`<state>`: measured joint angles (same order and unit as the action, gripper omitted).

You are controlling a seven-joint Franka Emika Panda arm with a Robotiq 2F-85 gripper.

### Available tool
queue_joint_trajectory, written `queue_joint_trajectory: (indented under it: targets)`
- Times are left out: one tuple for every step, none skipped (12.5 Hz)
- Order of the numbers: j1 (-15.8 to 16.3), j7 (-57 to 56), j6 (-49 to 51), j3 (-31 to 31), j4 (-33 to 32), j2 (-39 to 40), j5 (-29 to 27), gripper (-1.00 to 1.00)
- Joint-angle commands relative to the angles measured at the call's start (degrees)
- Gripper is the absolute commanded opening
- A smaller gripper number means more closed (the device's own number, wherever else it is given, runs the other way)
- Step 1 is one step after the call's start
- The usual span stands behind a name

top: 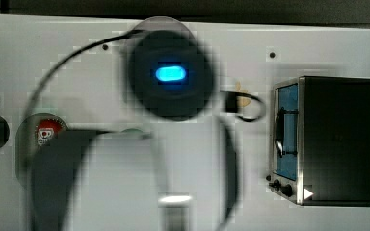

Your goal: Pick Ketchup from the table and place it in strainer.

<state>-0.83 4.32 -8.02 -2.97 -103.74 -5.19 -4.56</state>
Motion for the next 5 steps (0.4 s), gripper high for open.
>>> queue_joint_trajectory:
  targets:
    - [-1.5, -1.1, 1.9, 2.9, 0.5, -1.3, 1.4, 1.0]
    - [-1.5, -3.3, 1.9, 3.3, 0.6, -1.3, 2.5, 1.0]
    - [-1.5, -4.1, 1.6, 3.4, 0.6, -1.3, 3.7, 1.0]
    - [-1.5, -4.1, 1.7, 3.4, 0.5, -1.3, 4.3, 1.0]
    - [-1.5, -4.1, 1.7, 3.4, 0.5, -1.2, 4.4, 1.0]
